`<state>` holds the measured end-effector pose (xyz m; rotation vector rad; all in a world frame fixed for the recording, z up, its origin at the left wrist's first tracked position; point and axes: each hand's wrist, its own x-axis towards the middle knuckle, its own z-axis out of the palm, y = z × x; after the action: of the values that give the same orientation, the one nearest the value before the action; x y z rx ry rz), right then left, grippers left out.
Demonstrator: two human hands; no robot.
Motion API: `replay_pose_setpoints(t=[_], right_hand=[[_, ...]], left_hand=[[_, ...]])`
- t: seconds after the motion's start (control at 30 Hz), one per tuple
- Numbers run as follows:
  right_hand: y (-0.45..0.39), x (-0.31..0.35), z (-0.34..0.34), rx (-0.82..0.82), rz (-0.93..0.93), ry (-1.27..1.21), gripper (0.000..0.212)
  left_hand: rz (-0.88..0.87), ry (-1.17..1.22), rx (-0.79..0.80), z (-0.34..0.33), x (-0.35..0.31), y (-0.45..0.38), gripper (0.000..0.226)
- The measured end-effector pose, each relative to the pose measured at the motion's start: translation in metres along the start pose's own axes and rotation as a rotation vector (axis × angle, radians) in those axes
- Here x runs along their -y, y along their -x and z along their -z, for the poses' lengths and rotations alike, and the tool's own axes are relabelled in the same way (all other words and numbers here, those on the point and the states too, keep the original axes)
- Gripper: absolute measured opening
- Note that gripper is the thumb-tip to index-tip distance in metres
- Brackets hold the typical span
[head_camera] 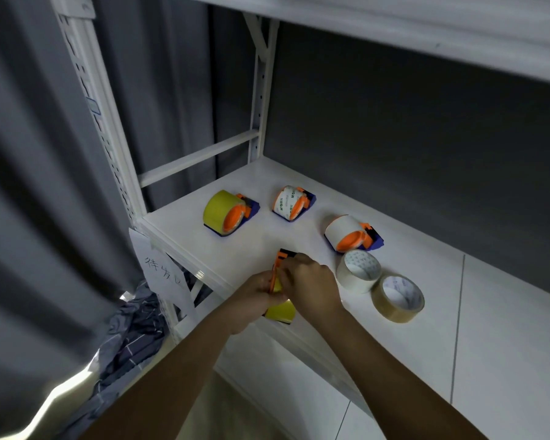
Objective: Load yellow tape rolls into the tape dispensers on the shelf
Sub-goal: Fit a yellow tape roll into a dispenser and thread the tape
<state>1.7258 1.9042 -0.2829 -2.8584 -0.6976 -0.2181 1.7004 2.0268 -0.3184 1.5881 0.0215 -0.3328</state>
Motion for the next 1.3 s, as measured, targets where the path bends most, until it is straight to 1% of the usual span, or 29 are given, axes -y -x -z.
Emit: replay_pose_setpoints(t=[0.07,0.1,0.17,0.2,0.23,0.3,0.33,0.4,0.67,0.77,0.87,0.97,1.07,1.17,1.3], right_hand=[[-0.001,-0.003,0.001,-0.03,-0.025,-0.123,0.024],[0.0,-0.006,0.003,-0.035,-0.036,-0.249,0.022],[0.004,-0.012,0.011,-0.008,-0.025,-0.461,0.019],[0.006,-0.014,0.014,0.027,0.001,-0.49,0.019],[0.008,-0.014,0.016,0.068,0.034,-0.461,0.019],[0.009,-0.011,0.014,0.143,0.102,-0.233,0.021],[0.008,-0.008,0.013,0.156,0.121,-0.102,0.023],[0.006,-0.001,0.014,0.135,0.11,0.017,0.023],[-0.002,0.009,0.012,0.085,0.032,0.079,0.024],[-0.004,0.008,0.01,0.07,0.021,0.089,0.022],[-0.007,-0.001,0.015,0.066,0.031,-0.038,0.025],[-0.004,-0.009,0.023,0.13,0.064,-0.167,0.026],[0.005,-0.003,0.018,0.146,0.116,-0.094,0.023],[0.006,0.004,0.012,0.108,0.074,-0.023,0.019],[0.006,0.013,0.006,0.046,0.023,0.031,0.02]], left_hand=[[-0.016,0.029,-0.014,-0.001,0.001,0.0,0.029],[-0.022,0.042,-0.013,-0.001,0.001,0.001,0.029],[-0.028,0.046,-0.008,0.0,0.002,0.003,0.03],[-0.033,0.043,-0.003,0.001,0.003,0.004,0.031],[-0.041,0.04,0.006,0.001,0.003,0.004,0.033],[-0.055,0.029,0.018,0.002,0.004,0.005,0.035],[-0.057,0.024,0.018,0.002,0.004,0.005,0.034],[-0.054,0.013,0.016,0.003,0.004,0.005,0.033],[-0.044,0.012,0.0,0.002,0.007,0.004,0.028],[-0.037,-0.012,-0.007,0.002,0.007,0.003,0.034],[-0.053,-0.002,-0.001,0.002,0.007,0.005,0.034],[-0.056,0.007,0.006,0.003,0.005,0.007,0.033],[-0.051,-0.012,0.002,0.003,0.005,0.007,0.035],[-0.063,-0.001,0.017,0.003,0.007,0.009,0.036],[-0.059,0.003,0.016,0.003,0.006,0.008,0.038]])
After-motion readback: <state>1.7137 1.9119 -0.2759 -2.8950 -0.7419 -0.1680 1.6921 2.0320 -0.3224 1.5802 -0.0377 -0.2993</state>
